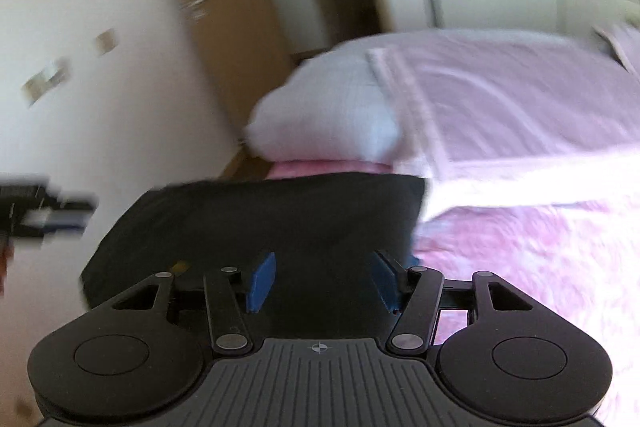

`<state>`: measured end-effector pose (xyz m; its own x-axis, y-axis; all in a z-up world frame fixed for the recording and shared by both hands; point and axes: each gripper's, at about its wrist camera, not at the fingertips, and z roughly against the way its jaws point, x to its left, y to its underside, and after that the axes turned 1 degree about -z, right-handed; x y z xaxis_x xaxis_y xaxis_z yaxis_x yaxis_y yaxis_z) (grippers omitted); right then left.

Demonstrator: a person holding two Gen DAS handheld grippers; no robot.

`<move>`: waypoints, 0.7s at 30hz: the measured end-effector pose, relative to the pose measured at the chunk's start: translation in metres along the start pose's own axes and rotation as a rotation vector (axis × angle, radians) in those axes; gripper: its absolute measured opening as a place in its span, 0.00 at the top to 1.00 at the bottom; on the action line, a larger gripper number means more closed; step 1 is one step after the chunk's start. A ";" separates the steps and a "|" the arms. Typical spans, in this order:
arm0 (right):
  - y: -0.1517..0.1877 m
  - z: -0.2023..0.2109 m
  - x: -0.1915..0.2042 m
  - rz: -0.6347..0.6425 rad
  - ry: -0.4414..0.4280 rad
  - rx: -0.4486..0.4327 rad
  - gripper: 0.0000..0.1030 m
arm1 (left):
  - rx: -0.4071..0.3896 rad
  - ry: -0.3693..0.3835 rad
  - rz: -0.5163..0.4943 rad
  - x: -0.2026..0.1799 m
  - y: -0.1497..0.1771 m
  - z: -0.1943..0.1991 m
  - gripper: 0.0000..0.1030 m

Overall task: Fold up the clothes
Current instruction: 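Lower the trousers onto the blue and red clothes stack with both grippers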

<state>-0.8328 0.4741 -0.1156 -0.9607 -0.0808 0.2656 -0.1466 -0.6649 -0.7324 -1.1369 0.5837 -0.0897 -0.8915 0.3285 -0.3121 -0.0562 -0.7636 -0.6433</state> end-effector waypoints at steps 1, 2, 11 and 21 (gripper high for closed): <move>0.004 0.000 0.009 0.038 -0.009 0.006 0.44 | 0.017 0.004 -0.065 -0.013 0.009 -0.002 0.68; 0.009 -0.001 0.017 0.072 -0.015 0.013 0.44 | 0.034 -0.008 -0.119 -0.021 0.020 -0.006 0.72; 0.079 -0.027 0.066 0.361 -0.007 0.086 0.44 | -0.011 -0.119 -0.158 -0.001 0.089 -0.032 0.72; 0.089 -0.038 0.067 0.376 0.016 0.106 0.44 | -0.040 -0.112 -0.101 0.004 0.095 -0.025 0.70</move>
<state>-0.9189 0.4382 -0.1866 -0.9464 -0.3225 -0.0189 0.2404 -0.6641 -0.7080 -1.1343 0.5262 -0.1702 -0.9268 0.3366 -0.1664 -0.1316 -0.7062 -0.6956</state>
